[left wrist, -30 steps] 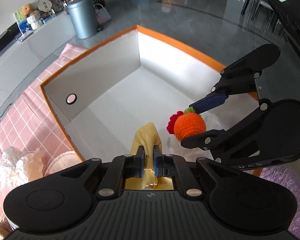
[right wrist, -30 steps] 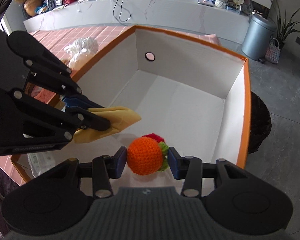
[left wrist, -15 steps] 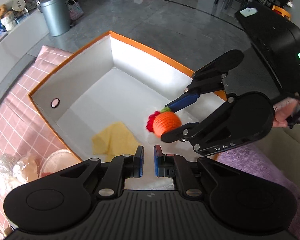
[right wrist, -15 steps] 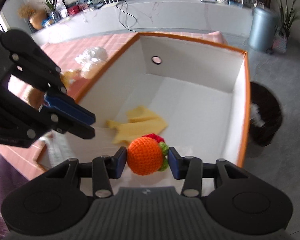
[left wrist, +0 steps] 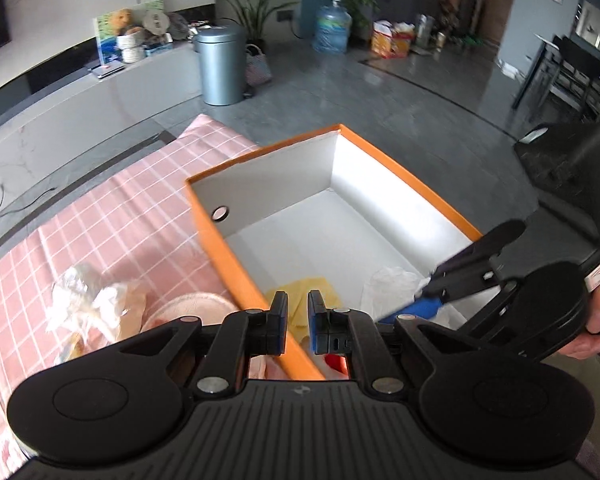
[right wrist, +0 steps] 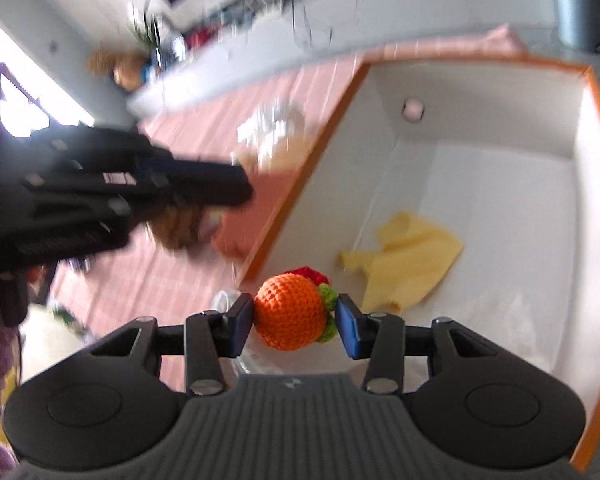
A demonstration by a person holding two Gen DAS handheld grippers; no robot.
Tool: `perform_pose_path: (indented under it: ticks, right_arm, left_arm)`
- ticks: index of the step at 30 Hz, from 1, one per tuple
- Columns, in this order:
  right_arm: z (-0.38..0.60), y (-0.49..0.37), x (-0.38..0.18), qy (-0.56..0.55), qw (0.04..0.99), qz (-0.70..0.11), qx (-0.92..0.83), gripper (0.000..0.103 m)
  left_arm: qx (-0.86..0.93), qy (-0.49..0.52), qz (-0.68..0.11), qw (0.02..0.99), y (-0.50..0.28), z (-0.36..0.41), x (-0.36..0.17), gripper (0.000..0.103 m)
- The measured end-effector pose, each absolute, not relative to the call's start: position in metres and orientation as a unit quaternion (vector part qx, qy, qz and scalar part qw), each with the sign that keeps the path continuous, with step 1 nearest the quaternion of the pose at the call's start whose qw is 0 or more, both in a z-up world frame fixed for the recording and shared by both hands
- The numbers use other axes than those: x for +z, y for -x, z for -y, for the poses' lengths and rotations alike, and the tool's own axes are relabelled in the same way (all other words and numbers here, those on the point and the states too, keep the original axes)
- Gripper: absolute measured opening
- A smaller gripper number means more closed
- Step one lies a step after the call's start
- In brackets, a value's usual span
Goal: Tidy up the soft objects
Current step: 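Open the right tool to drop the orange ball into the box, then withdraw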
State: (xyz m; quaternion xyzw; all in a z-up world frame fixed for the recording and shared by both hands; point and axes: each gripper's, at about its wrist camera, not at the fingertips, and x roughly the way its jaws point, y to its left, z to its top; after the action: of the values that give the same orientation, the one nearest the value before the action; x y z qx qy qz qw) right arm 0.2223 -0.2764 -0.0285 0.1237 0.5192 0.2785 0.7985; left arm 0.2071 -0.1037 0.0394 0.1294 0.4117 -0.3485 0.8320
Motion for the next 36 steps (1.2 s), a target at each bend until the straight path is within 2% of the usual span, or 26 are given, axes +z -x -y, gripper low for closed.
perform_pose_path:
  ticks: [7, 16, 20, 23, 27, 30, 36]
  right_arm:
    - [0.255, -0.244, -0.055, -0.085, 0.754, -0.599, 0.256, 0.045]
    - [0.237, -0.250, -0.081, -0.025, 0.731, -0.646, 0.219, 0.047]
    - [0.237, -0.244, -0.072, -0.028, 0.740, -0.637, 0.215, 0.051]
    - [0.239, -0.239, -0.060, -0.020, 0.754, -0.623, 0.207, 0.059]
    - [0.243, -0.229, -0.042, -0.010, 0.776, -0.602, 0.190, 0.062]
    - [0.242, -0.217, -0.026, 0.005, 0.804, -0.570, 0.169, 0.070]
    - [0.231, -0.182, 0.005, 0.032, 0.869, -0.477, 0.128, 0.071]
  left_arm:
    - [-0.332, -0.065, -0.422, 0.841, -0.194, 0.077, 0.031, 0.011]
    - [-0.310, -0.005, -0.444, 0.841, -0.176, 0.046, 0.009, 0.011]
    - [-0.301, -0.007, -0.438, 0.847, -0.167, 0.039, 0.006, 0.014]
    - [-0.295, -0.006, -0.428, 0.854, -0.157, 0.035, 0.007, 0.015]
    - [-0.289, -0.004, -0.411, 0.865, -0.144, 0.027, 0.013, 0.019]
    - [-0.281, -0.002, -0.398, 0.873, -0.133, 0.021, 0.019, 0.020]
    - [-0.263, 0.017, -0.371, 0.890, -0.115, 0.000, 0.027, 0.026]
